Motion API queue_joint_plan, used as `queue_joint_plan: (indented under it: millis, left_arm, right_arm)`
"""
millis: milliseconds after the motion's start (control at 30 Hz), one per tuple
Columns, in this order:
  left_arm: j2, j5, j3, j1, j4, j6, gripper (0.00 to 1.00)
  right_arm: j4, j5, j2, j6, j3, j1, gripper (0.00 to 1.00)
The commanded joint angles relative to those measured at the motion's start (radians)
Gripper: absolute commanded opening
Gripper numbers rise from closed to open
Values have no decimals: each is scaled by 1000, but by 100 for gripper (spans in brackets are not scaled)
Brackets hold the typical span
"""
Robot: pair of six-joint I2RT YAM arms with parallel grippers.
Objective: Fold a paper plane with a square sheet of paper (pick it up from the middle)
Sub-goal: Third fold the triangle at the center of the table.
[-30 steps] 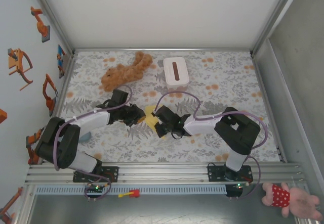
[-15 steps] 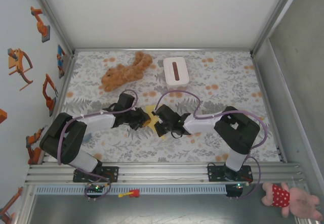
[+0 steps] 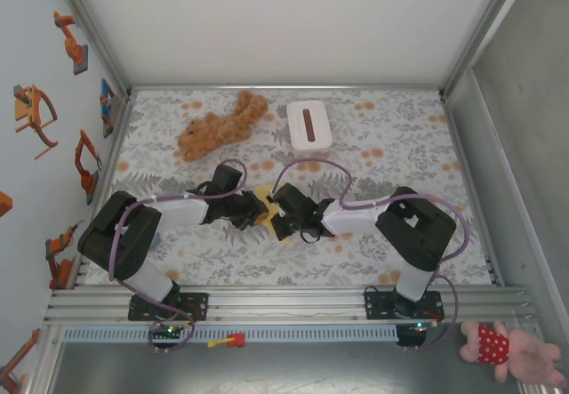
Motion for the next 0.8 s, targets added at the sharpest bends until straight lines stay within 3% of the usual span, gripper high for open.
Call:
queue_joint_plan:
  millis: [0, 767]
  left_arm:
    - [20, 5, 18, -8, -9, 3, 13]
    - [56, 11, 35, -9, -38, 42, 13]
  right_arm:
    - [-65, 4, 42, 21, 1, -8, 0]
    - [-67, 4, 46, 30, -5, -11, 0]
